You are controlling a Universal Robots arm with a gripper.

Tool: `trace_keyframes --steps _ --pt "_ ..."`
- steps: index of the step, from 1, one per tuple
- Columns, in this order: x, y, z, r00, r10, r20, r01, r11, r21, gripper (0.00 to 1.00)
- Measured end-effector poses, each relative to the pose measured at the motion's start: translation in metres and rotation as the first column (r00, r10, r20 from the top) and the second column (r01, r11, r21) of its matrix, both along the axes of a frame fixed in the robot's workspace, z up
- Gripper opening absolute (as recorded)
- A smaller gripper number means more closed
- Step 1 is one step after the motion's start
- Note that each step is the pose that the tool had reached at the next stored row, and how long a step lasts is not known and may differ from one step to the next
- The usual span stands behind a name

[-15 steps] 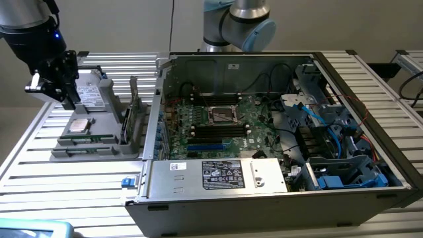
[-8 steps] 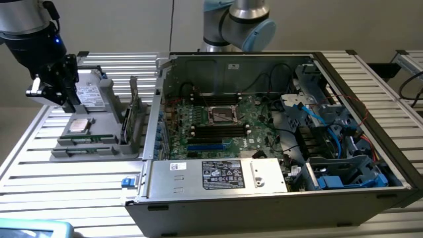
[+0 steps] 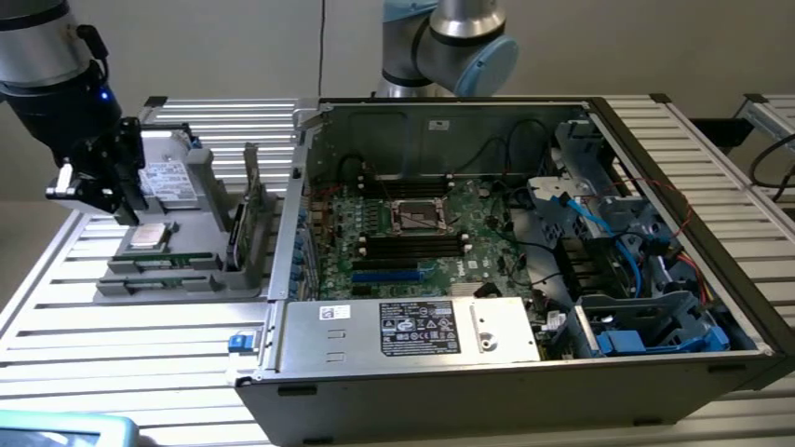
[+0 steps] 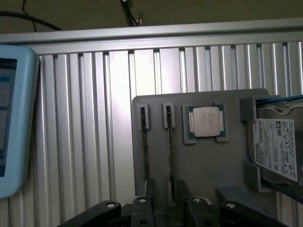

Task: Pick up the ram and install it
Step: 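Pick up the ram and move it above insertion slot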

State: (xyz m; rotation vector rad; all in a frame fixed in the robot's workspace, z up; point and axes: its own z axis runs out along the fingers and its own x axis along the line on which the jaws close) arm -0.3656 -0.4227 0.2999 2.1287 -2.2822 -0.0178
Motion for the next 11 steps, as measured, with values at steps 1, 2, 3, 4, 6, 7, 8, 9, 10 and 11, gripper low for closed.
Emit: trace_keyframes --steps 1,2,3,4,6,7,8,9,10,11 --pt "0.000 -0.0025 -0.0019 1.0000 0.000 0.0000 0.000 1.0000 0.0000 0.33" --pt "-0.001 -0.0068 -0.0036 1.0000 0.000 -0.0001 0.000 1.0000 -0.0002 0.33" --pt "-0.001 -0.0114 -0.0055 1.0000 0.000 0.0000 0.000 1.0000 -0.0001 0.33" --pt "-0.001 -0.0159 -0.0073 1.0000 0.000 -0.0001 0.000 1.0000 -0.0001 0.33" --pt "-0.001 -0.0229 -0.0110 1.0000 0.000 0.0000 0.000 1.0000 0.0002 0.33" --pt "-0.001 -0.0235 -0.0129 1.0000 0.000 0.0002 0.000 1.0000 0.0002 0.33" --pt "-0.001 -0.0236 -0.0145 1.0000 0.000 0.0000 0.000 1.0000 0.0000 0.33" --pt "-0.001 -0.0236 -0.0164 1.0000 0.000 0.0001 0.000 1.0000 0.0001 0.33" --pt "-0.001 -0.0236 -0.0181 1.0000 0.000 -0.0001 0.000 1.0000 0.0000 0.33" --pt "-0.001 -0.0236 -0.0199 1.0000 0.000 -0.0001 0.000 1.0000 0.0000 0.33"
